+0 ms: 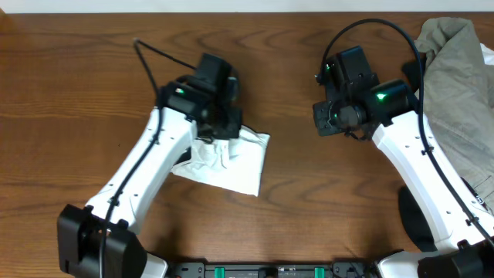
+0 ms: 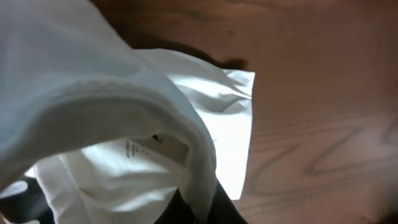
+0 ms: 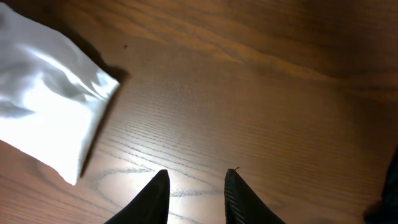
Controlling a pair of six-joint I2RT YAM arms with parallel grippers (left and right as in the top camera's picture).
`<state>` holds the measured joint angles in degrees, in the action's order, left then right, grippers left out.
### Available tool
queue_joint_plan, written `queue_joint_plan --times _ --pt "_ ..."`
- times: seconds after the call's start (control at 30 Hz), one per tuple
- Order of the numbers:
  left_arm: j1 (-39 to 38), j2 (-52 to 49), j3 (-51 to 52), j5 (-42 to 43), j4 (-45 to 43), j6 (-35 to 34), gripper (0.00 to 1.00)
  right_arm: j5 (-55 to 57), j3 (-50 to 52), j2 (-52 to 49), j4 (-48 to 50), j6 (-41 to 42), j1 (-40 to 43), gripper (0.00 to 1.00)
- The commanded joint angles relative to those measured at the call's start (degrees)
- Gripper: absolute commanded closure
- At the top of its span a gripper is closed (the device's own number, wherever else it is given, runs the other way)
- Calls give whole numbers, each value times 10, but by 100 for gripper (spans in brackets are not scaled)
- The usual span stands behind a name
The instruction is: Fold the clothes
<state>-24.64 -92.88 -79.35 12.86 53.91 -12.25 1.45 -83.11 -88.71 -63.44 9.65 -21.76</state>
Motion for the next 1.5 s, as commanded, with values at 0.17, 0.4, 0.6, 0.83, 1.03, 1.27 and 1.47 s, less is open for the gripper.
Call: queue_joint_plan --times 0.17,0.4,0.6,0.83,1.03,1.27,1.47 --pt "-49 10 -11 -19 -4 -14 93 0 -1 10 -2 6 4 71" --pt "-75 4 -10 -18 28 -13 92 0 -1 10 -2 6 4 71" --pt "-128 4 -10 -2 52 -14 83 0 -1 10 7 6 4 71" --pt "-151 17 -10 -4 88 30 84 0 -1 10 8 6 4 68" --pt "-72 66 -10 -82 98 6 88 -22 -1 9 8 6 4 59" --pt "71 83 -10 -108 24 6 73 -148 10 -16 42 -33 -12 48" --pt "121 24 -10 -63 -20 6 69 -176 30 -89 109 -106 -62 46"
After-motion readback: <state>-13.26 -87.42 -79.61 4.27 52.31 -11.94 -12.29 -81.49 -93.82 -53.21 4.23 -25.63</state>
